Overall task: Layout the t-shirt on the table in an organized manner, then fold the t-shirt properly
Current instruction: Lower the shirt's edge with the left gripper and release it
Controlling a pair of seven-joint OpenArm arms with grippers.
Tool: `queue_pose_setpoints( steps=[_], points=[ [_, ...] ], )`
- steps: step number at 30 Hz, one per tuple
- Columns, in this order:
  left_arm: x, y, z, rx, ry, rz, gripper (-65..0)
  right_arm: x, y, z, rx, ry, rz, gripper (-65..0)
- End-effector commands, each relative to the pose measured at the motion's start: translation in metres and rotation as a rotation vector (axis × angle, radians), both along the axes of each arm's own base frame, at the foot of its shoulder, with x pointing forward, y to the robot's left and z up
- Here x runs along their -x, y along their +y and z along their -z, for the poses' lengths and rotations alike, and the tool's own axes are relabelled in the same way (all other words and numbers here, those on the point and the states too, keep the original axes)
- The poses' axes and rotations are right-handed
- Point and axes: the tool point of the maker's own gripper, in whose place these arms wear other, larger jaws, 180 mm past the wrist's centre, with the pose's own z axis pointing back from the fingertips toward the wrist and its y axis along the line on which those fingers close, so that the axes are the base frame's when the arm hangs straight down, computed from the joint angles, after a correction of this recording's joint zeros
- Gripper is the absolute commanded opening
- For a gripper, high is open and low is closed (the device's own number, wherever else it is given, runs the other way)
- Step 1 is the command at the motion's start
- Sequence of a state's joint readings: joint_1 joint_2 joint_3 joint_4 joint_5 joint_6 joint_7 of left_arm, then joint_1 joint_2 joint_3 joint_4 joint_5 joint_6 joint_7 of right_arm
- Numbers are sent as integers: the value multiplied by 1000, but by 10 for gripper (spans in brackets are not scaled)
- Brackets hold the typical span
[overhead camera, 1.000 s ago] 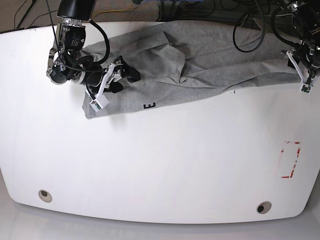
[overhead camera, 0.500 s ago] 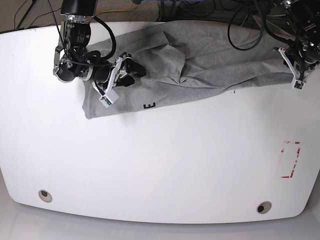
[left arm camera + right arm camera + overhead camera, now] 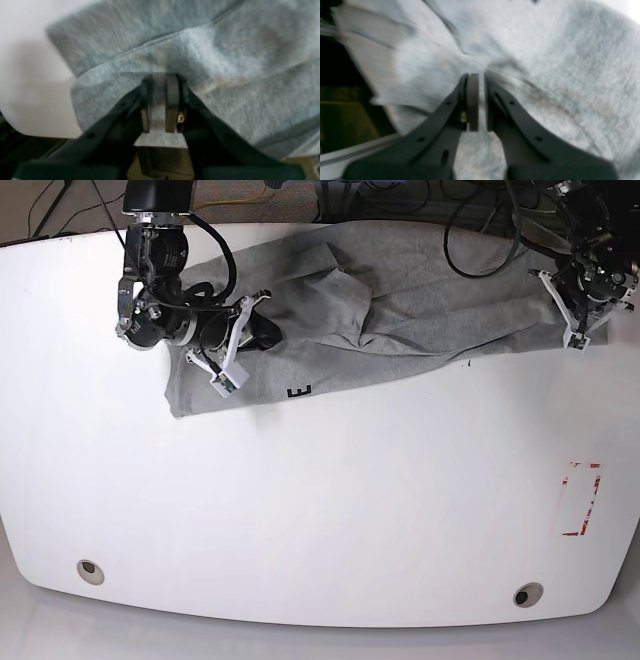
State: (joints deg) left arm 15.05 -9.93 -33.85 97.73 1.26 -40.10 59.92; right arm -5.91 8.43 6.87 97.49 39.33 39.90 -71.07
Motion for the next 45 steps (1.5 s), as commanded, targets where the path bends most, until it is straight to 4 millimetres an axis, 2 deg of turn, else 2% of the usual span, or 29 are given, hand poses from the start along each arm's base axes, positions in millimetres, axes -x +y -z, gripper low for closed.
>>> queue_pose_setpoints(
  steps=[1,12,19,27,31,37,43,45],
  points=[
    [0,5,4,-4,18,-7,-583,-4,3,2,-22,-13,8,-599],
    [-38,-20,23,56,49,85,-583,0,-12,56,-21,77,122,-599],
    [-80,-44,25,92,31,155,-583,-8,-43,72,-10,75,229,-599],
    [-128,-74,26,161,-29,229,-582,-24,-79,75,2,66,322,-599],
    [-142,-85,30,182,-14,254,-582,-33,-98,70,23,49,347,-599],
    [-150,-88,26,182,-24,265,-582,-39,-102,66,31,34,347,-599],
    [-158,-83,10,148,-67,275,-581,-43,-101,63,29,23,346,-599],
    [-160,-74,0,114,-72,276,-579,-43,-100,63,26,24,345,-599]
  ],
)
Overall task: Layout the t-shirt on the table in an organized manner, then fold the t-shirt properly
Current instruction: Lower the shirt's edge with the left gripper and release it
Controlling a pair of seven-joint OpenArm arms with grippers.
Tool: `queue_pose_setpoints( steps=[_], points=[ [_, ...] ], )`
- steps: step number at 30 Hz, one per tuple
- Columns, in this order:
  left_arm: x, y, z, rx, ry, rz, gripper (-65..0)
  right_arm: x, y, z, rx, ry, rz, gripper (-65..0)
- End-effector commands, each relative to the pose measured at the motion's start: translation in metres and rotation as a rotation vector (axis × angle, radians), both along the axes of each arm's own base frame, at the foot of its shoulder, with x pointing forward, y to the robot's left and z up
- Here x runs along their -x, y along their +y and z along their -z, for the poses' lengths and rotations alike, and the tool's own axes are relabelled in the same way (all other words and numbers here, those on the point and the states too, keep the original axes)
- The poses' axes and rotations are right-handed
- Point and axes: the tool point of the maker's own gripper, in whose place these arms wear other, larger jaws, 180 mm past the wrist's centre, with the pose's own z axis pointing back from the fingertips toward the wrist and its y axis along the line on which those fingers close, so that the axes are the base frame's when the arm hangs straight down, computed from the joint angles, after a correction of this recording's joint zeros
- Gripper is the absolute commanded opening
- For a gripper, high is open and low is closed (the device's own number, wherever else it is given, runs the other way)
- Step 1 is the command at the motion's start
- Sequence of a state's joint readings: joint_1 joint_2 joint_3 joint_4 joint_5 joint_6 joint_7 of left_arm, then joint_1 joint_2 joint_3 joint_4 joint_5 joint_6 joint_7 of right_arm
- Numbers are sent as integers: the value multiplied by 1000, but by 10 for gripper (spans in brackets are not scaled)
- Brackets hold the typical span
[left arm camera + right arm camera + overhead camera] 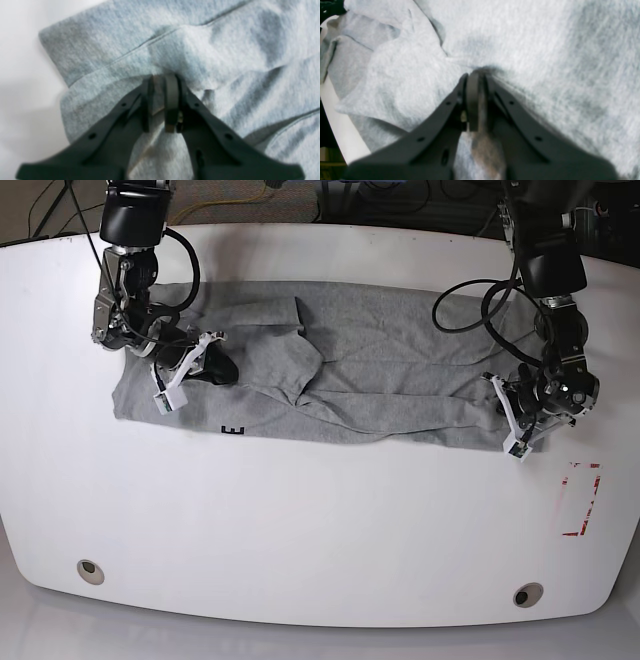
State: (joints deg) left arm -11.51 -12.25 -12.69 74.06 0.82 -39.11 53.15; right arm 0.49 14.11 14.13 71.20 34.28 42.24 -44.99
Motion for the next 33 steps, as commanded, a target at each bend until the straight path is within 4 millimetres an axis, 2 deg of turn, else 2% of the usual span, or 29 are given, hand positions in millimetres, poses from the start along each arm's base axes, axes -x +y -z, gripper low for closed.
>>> queue_pose_setpoints(
  steps=[1,4,9,12,19,24,33],
  points=[
    [7,19,-7,-84,41,6,-579,13,-15,17,107,91,-14,-599],
    [4,25,-20,-114,16,8,-561,11,-13,17,103,87,-15,-599],
    [-6,26,-43,-143,-53,16,-458,8,-11,15,100,81,-17,-599],
    [-8,38,-60,-173,-101,2,-404,8,-7,15,99,82,-29,-599],
    [-13,43,-96,-218,-199,-9,-354,12,5,16,78,87,-59,-599],
    [2,37,-102,-218,-197,4,-347,11,5,14,60,82,-53,-599],
    [51,34,-100,-179,-153,-7,-318,11,7,14,55,82,-53,-599]
  ],
)
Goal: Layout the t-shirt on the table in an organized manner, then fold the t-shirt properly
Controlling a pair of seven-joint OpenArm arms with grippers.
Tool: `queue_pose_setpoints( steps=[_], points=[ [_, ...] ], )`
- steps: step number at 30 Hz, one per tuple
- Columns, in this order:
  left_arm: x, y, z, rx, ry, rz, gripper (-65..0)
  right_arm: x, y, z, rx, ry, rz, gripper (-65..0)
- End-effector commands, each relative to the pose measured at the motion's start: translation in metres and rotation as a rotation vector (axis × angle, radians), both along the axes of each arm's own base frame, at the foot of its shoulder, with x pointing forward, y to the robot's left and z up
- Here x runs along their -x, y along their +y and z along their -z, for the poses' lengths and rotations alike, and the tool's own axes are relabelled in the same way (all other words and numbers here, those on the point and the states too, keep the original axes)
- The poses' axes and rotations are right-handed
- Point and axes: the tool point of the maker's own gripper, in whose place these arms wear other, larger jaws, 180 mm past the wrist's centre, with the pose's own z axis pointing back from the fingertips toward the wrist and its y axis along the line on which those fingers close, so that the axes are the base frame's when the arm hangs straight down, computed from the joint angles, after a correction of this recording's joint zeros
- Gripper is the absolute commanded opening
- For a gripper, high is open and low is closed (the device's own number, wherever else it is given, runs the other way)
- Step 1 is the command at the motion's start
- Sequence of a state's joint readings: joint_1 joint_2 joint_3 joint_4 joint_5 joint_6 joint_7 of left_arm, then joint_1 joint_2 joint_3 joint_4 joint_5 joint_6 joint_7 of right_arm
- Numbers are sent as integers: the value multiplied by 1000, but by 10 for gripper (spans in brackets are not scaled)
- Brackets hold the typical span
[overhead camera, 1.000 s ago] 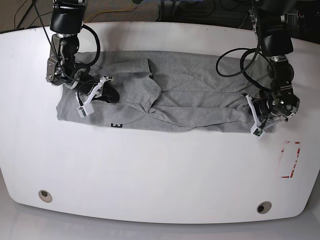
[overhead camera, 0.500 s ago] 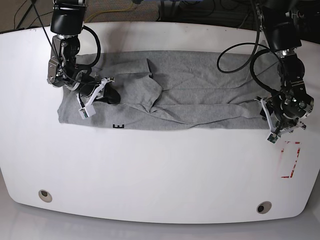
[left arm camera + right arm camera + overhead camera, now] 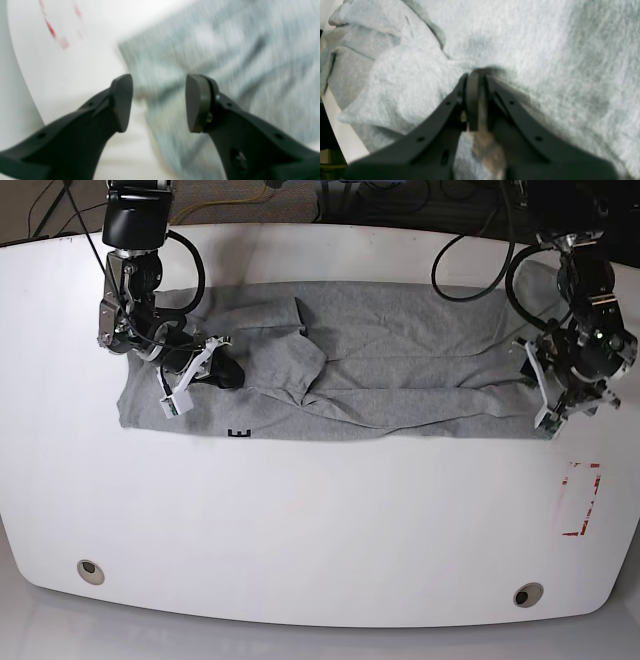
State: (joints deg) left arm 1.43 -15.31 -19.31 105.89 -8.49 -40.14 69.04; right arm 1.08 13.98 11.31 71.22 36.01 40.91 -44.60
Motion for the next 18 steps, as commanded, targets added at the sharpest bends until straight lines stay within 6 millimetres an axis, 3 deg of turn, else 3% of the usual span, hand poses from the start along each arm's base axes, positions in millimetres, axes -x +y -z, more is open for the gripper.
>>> queue_pose_setpoints(
  steps=[1,18],
  points=[
    [7,5,-13,18,-33,-13,-319,15,-7,17,85,83,-39,-599],
    [104,-7,34,191,192,32,-322,24,-8,22,83,102,-39,-599]
  ],
)
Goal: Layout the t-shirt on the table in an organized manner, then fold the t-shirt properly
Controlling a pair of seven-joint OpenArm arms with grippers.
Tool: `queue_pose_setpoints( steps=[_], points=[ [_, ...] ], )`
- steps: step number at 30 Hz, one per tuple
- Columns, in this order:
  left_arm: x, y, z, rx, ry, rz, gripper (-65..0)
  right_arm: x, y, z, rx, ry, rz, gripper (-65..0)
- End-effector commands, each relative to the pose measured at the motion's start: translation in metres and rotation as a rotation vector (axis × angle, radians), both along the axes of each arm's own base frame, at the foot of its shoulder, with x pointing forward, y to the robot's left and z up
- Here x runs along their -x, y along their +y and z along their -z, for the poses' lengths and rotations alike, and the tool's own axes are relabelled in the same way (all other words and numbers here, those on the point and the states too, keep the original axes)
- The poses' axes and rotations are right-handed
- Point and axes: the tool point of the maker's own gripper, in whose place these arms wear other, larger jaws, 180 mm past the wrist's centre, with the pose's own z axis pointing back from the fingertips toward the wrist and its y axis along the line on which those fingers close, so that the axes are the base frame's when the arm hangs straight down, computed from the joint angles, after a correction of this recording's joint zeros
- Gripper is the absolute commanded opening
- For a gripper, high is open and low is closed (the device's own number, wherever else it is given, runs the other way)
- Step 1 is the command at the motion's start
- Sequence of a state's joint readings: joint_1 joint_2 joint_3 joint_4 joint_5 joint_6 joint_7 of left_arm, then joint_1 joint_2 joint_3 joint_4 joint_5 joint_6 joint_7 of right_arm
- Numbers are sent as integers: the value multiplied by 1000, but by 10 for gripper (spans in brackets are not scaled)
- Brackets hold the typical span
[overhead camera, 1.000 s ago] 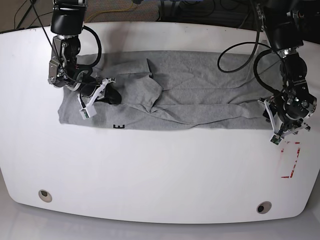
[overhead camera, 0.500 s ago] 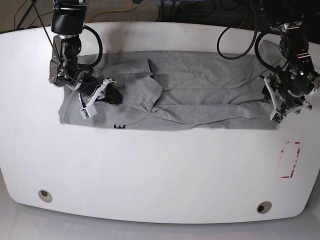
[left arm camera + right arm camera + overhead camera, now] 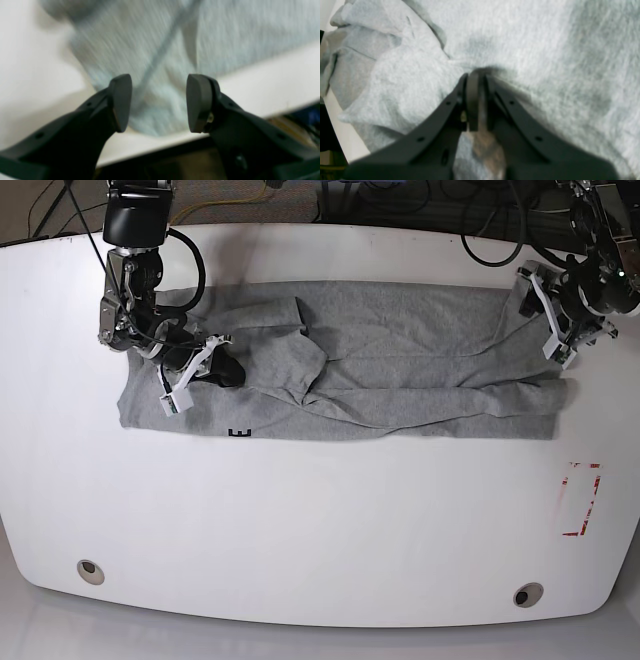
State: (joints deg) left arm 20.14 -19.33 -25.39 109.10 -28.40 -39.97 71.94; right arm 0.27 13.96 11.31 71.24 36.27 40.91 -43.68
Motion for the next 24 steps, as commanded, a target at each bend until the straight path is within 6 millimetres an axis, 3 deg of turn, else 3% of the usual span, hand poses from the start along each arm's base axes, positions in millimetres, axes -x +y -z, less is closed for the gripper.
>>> queue_pose_setpoints(
  steps=[1,10,24],
  points=[
    [4,-2,-3,-4,-3,30,-322,21,-8,21,93,104,-49,-599],
    [27,-3,1,-9,28,64,-324,27,-8,24,91,117,-49,-599],
    [38,-14,18,-71,47,145,-324,30,-8,25,88,123,-45,-599]
  ],
)
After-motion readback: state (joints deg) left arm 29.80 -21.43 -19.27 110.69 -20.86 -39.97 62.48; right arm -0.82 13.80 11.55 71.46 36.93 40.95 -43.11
